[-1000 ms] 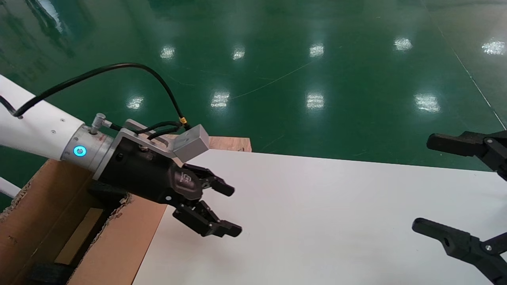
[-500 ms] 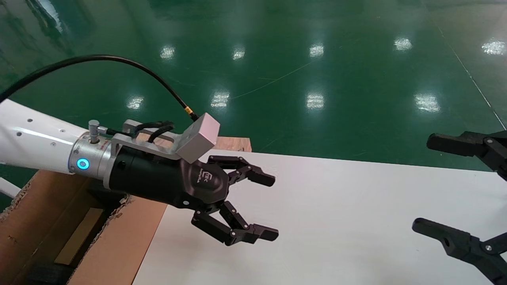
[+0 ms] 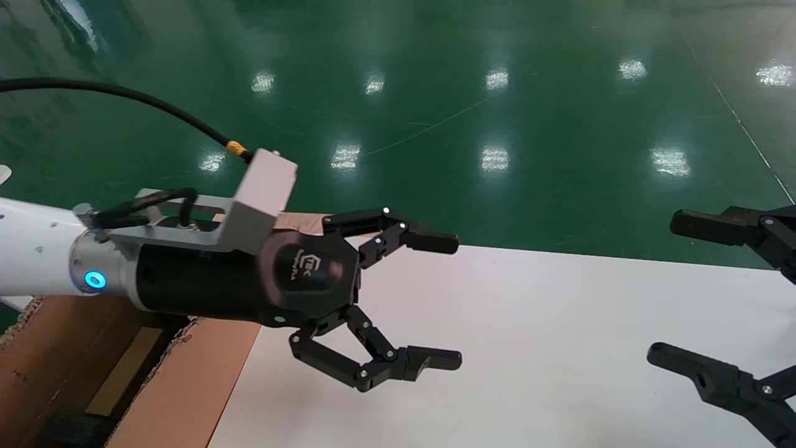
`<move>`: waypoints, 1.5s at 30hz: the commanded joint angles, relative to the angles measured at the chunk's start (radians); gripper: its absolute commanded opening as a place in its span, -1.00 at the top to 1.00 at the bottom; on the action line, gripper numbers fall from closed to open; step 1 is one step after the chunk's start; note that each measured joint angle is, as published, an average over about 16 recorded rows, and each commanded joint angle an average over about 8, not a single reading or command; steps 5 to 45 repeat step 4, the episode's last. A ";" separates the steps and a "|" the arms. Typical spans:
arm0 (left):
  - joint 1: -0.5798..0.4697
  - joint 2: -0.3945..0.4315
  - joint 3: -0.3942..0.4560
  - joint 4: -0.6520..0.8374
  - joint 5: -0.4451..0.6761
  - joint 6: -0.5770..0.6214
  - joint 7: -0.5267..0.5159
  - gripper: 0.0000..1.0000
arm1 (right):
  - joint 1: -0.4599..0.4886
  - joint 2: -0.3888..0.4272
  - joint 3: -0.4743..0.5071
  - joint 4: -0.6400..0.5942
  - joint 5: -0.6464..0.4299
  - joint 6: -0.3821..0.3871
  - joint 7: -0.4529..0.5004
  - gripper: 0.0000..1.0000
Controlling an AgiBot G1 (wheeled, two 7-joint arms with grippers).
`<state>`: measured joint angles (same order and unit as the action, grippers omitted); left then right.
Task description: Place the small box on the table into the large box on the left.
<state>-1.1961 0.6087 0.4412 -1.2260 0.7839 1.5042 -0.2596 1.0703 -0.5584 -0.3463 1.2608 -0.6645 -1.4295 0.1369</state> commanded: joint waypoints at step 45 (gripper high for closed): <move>0.090 0.002 -0.119 -0.043 -0.039 -0.006 0.053 -1.00 | 0.000 0.000 0.000 0.000 0.000 0.000 0.000 -1.00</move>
